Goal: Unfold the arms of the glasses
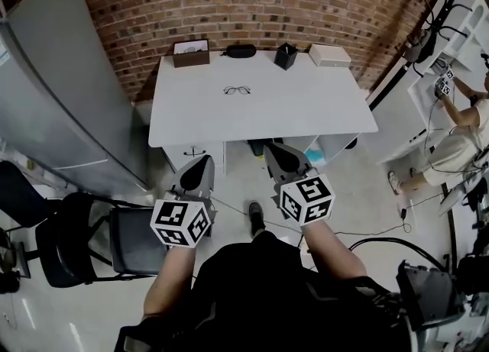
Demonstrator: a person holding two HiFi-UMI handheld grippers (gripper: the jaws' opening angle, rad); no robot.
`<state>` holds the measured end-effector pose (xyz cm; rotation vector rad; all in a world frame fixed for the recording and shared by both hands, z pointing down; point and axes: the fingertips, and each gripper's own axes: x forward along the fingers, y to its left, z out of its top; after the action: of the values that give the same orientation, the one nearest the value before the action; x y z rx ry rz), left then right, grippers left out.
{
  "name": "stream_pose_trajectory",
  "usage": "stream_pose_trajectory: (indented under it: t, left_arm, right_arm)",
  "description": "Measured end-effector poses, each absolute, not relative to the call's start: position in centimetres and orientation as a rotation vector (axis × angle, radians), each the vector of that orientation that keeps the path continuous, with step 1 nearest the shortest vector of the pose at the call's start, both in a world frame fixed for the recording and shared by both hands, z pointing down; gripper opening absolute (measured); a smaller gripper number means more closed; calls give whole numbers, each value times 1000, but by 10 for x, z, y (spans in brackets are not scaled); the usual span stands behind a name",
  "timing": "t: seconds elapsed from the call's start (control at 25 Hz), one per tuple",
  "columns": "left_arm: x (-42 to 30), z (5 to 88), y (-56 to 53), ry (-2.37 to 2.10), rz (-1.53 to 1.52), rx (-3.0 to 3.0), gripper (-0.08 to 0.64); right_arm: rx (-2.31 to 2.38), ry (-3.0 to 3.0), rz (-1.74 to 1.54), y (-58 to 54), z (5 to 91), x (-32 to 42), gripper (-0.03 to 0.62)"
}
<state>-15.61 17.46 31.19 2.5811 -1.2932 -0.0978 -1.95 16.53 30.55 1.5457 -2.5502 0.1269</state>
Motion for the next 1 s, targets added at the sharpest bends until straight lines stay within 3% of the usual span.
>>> stream_pose_trajectory:
  t: [1.0]
  left_arm:
    - [-95, 318, 24, -1444, -20, 2456, 8]
  right_arm:
    - [1380, -2583, 187, 0, 324, 56, 11]
